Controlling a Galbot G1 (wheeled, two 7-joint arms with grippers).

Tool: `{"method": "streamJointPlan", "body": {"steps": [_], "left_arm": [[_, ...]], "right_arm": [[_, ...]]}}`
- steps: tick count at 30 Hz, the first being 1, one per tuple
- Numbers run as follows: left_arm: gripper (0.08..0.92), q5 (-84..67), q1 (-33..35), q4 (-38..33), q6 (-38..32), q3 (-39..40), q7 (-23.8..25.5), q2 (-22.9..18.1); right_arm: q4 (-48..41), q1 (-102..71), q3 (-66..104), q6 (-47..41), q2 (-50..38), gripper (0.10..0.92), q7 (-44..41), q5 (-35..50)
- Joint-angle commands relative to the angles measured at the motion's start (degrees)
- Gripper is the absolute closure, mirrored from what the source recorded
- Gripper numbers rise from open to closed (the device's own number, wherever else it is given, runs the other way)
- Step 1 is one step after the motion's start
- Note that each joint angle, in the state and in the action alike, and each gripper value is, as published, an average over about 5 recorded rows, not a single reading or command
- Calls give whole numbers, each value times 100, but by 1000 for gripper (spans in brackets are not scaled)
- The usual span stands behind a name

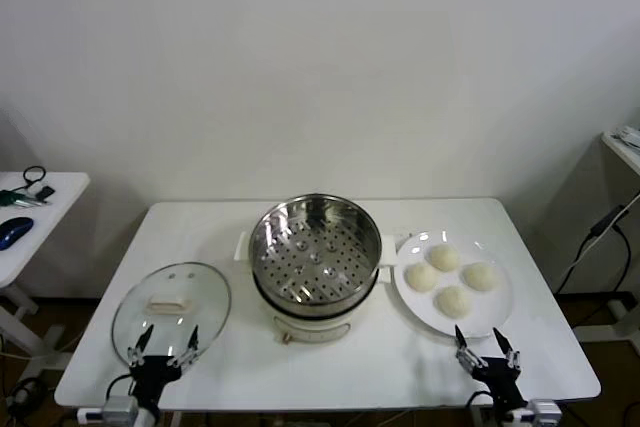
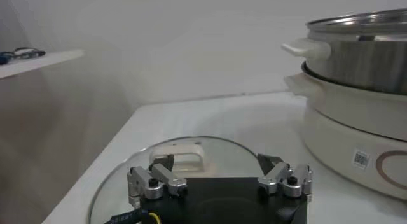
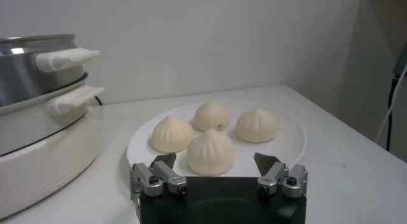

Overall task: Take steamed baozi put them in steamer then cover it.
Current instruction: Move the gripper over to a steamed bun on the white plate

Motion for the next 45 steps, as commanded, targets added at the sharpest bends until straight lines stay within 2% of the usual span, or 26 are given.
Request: {"method": "streamJointPlan", "body": {"steps": [1, 6, 9, 12, 14, 18, 22, 27, 33, 38, 45], "left_arm": [[177, -44, 7, -62, 49, 6, -4, -27], [177, -203, 15, -152, 132, 14, -16, -42], [177, -225, 20, -207, 141, -11, -18, -38], [177, -244, 25, -243, 141, -60, -22, -33], [177, -252, 28, -253, 138, -91, -29, -34], [177, -257, 52, -262, 124, -110, -37, -48], [177, -238, 76, -246, 122, -102, -39, -65], [177, -222, 117, -277, 127, -89, -36, -76], [177, -215, 177, -336, 126, -90, -37, -107], [177, -212, 182, -370, 125, -102, -34, -120], [177, -213, 147, -390, 168, -176, -28, -114]], "right_arm": [[170, 704, 126, -1016, -482, 203, 85, -381], [10, 2266, -205, -2153, -1556, 203, -114, -495], [-407, 3309, -681, -2725, -2299, 203, -896, -604], [-1010, 4454, -1551, -2783, -3085, 203, -1834, -1097], [-1480, 5218, -2279, -2517, -3582, 203, -2572, -1570], [-2345, 6409, -3632, -1417, -4262, 203, -4157, -2589], [-2944, 7868, -5365, -153, -4566, 203, -5814, -2785], [-3600, 10068, -7836, 209, -4192, 203, -6893, -2774], [-4506, 11917, -10181, 83, -3246, 203, -7353, -2122], [-5216, 11969, -10620, -95, -2533, 203, -7322, -1682], [-6061, 11113, -9999, -290, -1859, 203, -7143, -1558]]}}
